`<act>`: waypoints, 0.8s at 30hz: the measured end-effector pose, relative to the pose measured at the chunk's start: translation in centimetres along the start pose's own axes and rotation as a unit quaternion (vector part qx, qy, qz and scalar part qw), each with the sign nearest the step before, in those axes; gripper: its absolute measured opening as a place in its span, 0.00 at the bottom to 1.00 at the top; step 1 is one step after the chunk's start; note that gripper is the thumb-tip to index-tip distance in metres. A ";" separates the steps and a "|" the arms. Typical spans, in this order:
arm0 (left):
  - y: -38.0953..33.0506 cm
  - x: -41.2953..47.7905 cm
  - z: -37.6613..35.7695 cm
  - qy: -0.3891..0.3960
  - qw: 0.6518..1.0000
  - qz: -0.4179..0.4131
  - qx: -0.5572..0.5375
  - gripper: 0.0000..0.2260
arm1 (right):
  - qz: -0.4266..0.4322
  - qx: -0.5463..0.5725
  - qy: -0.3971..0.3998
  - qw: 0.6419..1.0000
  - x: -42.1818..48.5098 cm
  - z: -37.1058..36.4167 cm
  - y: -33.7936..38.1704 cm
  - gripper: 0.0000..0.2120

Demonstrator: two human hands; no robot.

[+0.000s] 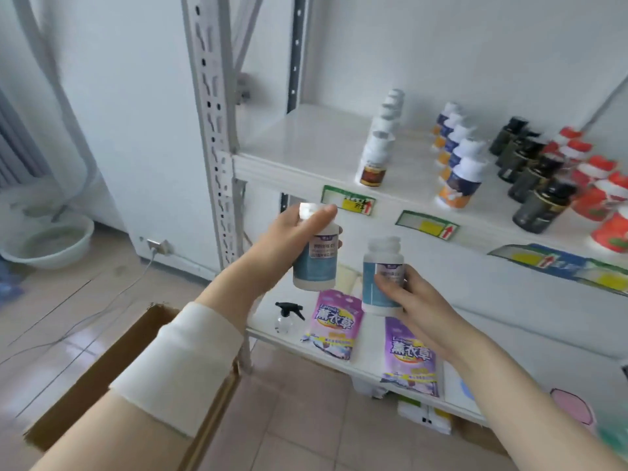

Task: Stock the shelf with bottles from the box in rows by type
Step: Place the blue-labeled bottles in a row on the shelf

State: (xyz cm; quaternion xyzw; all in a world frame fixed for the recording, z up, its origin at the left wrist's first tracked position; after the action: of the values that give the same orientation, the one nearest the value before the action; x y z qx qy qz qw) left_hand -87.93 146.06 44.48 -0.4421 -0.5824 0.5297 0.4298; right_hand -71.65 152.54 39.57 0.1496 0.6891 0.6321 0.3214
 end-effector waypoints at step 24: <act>-11.7 25.2 -47.1 0.230 0.960 -0.095 0.128 0.17 | 0.125 -0.109 -0.240 0.956 -18.4 45.9 13.5 0.25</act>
State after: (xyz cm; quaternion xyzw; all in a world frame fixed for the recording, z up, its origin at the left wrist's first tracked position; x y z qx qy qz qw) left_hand -49.00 181.15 60.28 -0.4363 -0.4345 0.4406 0.6533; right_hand -31.56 178.98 57.59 0.3458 0.4941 0.6841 0.4102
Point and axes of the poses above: each hand's wrist, its own x-axis towards the middle knuckle, its own z-axis out of the back of the hand, y = z × x, the point moved 7 cm from there along x, towards the middle knuckle, and after that the axes turned 8 degrees about y, right-handed, at the moved point
